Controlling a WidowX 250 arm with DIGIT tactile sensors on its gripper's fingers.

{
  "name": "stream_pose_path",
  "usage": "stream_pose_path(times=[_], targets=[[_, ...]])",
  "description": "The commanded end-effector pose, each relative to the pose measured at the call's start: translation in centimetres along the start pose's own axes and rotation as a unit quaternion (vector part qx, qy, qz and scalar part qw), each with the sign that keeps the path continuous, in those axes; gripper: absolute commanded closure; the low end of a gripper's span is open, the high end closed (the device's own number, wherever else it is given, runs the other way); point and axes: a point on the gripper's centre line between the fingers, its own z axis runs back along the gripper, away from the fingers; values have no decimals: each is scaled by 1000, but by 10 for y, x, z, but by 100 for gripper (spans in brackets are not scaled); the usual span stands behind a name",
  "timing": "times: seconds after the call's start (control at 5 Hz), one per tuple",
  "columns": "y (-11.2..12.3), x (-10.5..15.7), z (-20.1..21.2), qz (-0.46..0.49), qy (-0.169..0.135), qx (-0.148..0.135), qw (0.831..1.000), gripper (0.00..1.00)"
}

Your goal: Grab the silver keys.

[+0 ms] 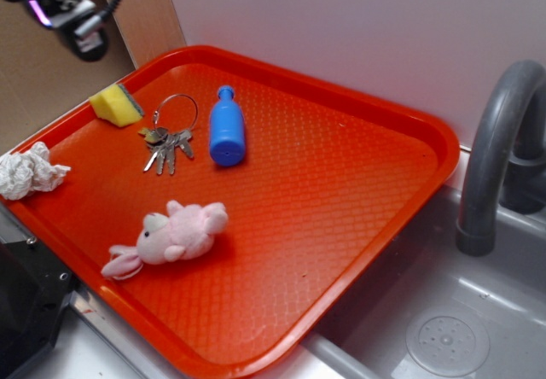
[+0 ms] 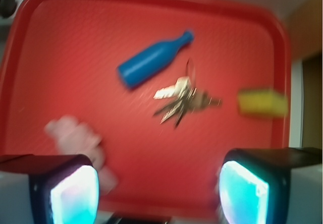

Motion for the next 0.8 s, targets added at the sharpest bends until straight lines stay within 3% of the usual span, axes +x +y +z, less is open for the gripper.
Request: stream_pose_path(times=[0.0,0.4,0.6], targets=[[40,37,-67,-26,3,-16,1000,0],[6,33,-89,-63,23,-1,998,0],[2,31,-103,-64,37,38,997,0]])
